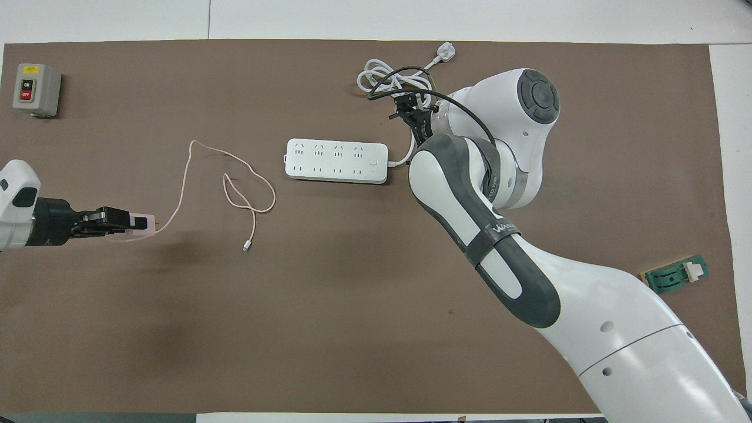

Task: Unplug charger and place it aside
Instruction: 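Carry the charger away and set it down with the left gripper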

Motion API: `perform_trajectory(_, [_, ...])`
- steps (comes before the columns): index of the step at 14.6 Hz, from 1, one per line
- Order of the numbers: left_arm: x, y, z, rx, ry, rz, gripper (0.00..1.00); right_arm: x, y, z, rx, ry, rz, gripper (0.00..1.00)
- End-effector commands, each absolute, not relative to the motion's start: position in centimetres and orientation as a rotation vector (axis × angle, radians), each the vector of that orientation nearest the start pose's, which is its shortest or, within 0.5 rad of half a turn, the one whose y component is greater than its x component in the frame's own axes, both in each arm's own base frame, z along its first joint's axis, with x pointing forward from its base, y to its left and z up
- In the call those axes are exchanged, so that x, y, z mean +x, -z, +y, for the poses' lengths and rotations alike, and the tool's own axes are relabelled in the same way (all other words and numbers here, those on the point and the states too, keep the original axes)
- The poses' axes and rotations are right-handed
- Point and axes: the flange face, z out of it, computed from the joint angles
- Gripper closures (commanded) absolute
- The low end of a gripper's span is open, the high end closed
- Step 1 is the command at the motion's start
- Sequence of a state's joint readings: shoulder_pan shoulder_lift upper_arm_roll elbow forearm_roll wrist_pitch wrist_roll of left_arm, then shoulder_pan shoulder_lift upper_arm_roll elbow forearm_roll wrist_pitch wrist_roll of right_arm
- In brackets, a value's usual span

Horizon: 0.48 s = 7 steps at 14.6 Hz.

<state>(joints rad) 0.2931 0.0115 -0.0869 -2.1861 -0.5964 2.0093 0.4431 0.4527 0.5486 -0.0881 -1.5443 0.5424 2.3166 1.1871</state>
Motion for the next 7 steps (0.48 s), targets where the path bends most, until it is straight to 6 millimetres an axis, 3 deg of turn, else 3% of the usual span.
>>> perform_trajectory(1, [51.0,-35.2,7.2,2.534,-0.002,0.027,1.00,66.4,-38.3,26.4,-2.346,-0.107,1.389,0.00])
perform_trajectory(5, [50.0,-31.2,8.5,2.484,0.007,-0.085,1.00,65.6,-41.8,25.2,-2.500,-0.027,1.255,0.00])
perform_trajectory(7, [49.7,-30.6,8.6,2.482,0.004,-0.119,1.00,65.6,-42.9,23.8,-2.549,0.001,1.225,0.00])
